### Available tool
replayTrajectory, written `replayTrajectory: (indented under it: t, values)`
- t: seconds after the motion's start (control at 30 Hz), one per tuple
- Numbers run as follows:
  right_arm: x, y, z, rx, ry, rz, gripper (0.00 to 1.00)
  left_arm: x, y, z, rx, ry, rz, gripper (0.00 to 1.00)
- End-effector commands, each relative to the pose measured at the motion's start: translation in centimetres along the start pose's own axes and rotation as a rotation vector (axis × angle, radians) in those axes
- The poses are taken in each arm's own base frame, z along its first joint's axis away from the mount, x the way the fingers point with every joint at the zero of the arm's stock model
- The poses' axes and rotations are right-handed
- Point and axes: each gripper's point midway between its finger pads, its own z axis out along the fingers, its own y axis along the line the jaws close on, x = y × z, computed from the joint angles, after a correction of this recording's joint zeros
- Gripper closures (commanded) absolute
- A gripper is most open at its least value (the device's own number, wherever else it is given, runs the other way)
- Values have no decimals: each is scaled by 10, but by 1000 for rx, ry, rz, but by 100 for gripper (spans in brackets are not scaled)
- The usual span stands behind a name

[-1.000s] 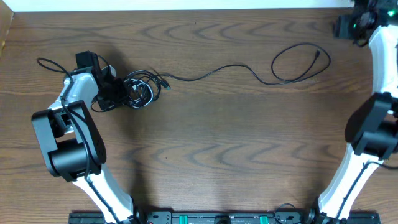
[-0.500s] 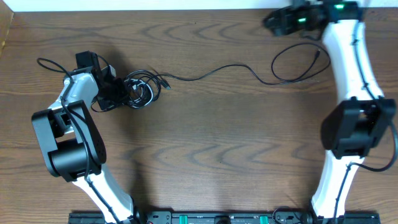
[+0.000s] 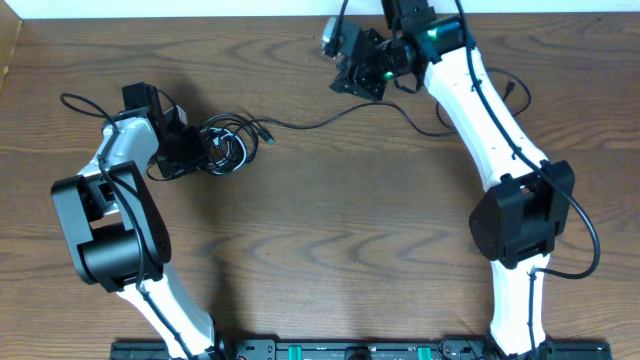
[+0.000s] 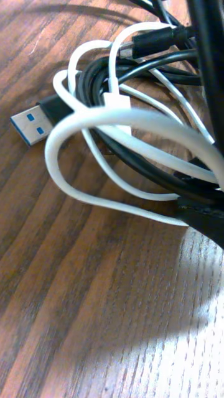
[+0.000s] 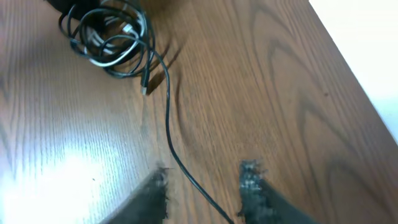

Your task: Untangle cables

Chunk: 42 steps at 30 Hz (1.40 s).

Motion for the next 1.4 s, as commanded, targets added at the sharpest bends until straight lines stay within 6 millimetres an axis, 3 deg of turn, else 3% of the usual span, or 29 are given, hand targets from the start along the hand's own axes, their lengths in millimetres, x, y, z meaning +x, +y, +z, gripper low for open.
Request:
replayTrajectory:
  t: [0.0,0.03,0.13,0.23,0.3,0.57,0.8,0.87,0.97,1.03,1.13,1.37]
  values:
    - [5,5,11,-37,0,-63,88,12,-7,5,-22,34,30,89]
    - [8,5,14,-41,8,-77,99,14,-10,6,-22,39,39,89]
    - [15,5,25,-55,19,-75,98,19,-21,9,-20,50,69,89]
    - [28,7,43,-94,30,-52,76,24,-35,13,-16,60,104,89]
    - [32,11,52,-130,21,-39,68,27,-39,14,-15,64,117,89]
    - [56,20,108,-200,22,-32,58,32,-47,16,-14,75,140,89]
    - [63,15,141,-185,1,13,44,34,-47,16,-16,83,137,89]
    - [64,15,149,-182,-8,4,44,33,-47,16,-16,83,137,89]
    - [70,13,159,-178,-6,0,48,34,-47,16,-16,83,138,89]
    - [73,13,163,-179,-5,10,60,35,-48,16,-15,85,142,89]
    - [77,3,163,-134,16,37,99,35,-49,17,-16,86,143,89]
    - [119,-29,155,37,213,94,99,35,-49,17,-15,86,143,89]
